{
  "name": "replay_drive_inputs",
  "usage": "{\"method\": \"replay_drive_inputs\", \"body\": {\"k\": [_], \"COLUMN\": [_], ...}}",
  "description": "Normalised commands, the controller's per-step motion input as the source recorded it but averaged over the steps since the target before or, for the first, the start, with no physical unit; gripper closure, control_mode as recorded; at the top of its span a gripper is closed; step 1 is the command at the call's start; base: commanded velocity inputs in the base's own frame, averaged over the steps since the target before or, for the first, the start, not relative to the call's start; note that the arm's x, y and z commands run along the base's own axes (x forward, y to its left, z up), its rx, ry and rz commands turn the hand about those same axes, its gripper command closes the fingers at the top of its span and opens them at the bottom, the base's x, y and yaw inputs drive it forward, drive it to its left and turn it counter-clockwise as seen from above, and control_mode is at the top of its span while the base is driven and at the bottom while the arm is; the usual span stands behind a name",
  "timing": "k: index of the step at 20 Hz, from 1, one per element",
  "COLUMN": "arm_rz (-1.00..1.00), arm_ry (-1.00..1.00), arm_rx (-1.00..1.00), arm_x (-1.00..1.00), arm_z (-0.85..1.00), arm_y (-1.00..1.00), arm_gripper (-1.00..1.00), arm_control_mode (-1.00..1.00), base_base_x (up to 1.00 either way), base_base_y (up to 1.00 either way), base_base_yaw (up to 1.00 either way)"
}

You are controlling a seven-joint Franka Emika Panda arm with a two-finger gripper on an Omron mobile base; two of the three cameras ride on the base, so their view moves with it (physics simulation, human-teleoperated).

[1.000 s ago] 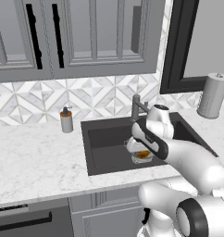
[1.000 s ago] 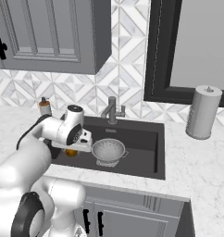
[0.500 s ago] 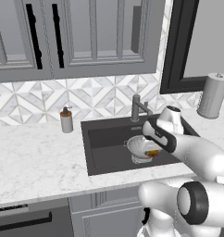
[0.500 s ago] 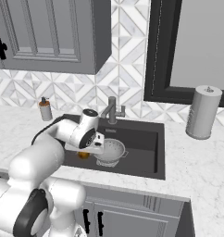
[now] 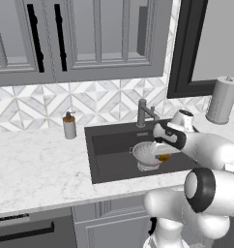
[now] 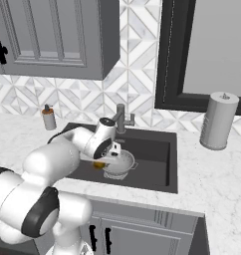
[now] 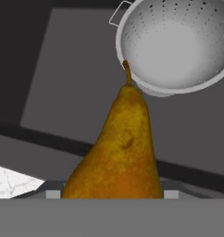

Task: Put the colander in the sink, put the pear in the colander, and turn on the sink faucet and pour water over the colander.

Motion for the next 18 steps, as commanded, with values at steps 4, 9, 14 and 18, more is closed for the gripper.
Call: {"method": "replay_drive_inputs", "body": {"k": [4,9,14,18], "arm_rz": [0.00,0.00,0.00,0.00], "arm_ry": [0.00,0.00,-0.01,-0.02], "arm_rx": [0.00,0.00,0.00,0.00], "arm_x": [0.36,0.21,0.02,0.01], "arm_z": [-0.03,-0.21,-0.41,-0.37], "arm_y": [-0.36,-0.28,-0.25,-0.18], "arm_gripper": [1.00,1.00,1.00,1.00], "arm_control_mode": [-1.00,-1.00,-1.00,-1.00], "base_base_x": [0.00,0.00,0.00,0.00], "base_base_y": [0.00,0.00,0.00,0.00], "base_base_yaw": [0.00,0.00,0.00,0.00]}}
